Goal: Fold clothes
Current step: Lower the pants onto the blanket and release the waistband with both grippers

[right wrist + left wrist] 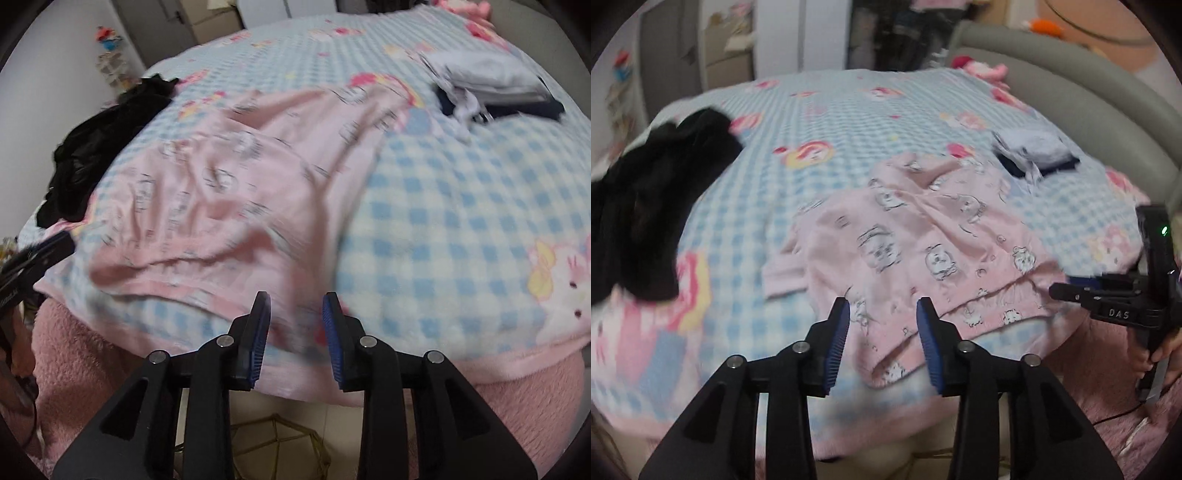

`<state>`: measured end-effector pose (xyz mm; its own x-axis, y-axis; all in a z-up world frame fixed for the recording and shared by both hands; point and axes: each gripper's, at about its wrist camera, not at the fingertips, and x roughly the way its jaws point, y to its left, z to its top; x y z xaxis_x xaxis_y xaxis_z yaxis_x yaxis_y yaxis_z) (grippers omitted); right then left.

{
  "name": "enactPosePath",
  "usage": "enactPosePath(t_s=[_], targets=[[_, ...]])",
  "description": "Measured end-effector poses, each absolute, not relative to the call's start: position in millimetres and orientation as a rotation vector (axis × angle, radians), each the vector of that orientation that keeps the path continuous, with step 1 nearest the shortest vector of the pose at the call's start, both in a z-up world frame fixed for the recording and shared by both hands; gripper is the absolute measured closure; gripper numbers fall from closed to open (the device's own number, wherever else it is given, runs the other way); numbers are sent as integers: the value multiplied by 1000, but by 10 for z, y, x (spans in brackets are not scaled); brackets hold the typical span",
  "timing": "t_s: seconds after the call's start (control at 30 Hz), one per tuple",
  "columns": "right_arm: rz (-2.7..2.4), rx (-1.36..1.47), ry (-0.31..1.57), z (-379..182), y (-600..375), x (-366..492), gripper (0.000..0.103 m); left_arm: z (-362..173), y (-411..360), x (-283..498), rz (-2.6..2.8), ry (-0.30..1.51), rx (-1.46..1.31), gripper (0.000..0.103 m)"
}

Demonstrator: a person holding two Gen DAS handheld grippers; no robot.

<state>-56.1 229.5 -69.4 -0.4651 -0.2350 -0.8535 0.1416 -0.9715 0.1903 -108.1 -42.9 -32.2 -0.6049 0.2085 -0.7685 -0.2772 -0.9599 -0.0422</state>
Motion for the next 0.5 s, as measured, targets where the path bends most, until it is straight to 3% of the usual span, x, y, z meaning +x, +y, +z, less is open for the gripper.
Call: enactPosePath(t_s=[0.1,0.23,0.33,0.37,0.5], targets=[[-2544,1494,-61,-722,2189,-625,74,-494,-237,-1171,2477,232,-1277,63],[-2534,1550,-93,-794,2266,-659,74,-888,-47,-1278,2380,401,-1413,63],[-2523,1584,-112,-844,2312,-639,67,-1022,-76,-1331,2386,452,-1482,80],[-2515,1595,-115,-862,2315,-633,62,-992,-116,-1337,2402,418,-1478,85],[-2502,1618,-92,-900,2278,-617,61,-713,-365,-1293,2546,243,-1400,98]])
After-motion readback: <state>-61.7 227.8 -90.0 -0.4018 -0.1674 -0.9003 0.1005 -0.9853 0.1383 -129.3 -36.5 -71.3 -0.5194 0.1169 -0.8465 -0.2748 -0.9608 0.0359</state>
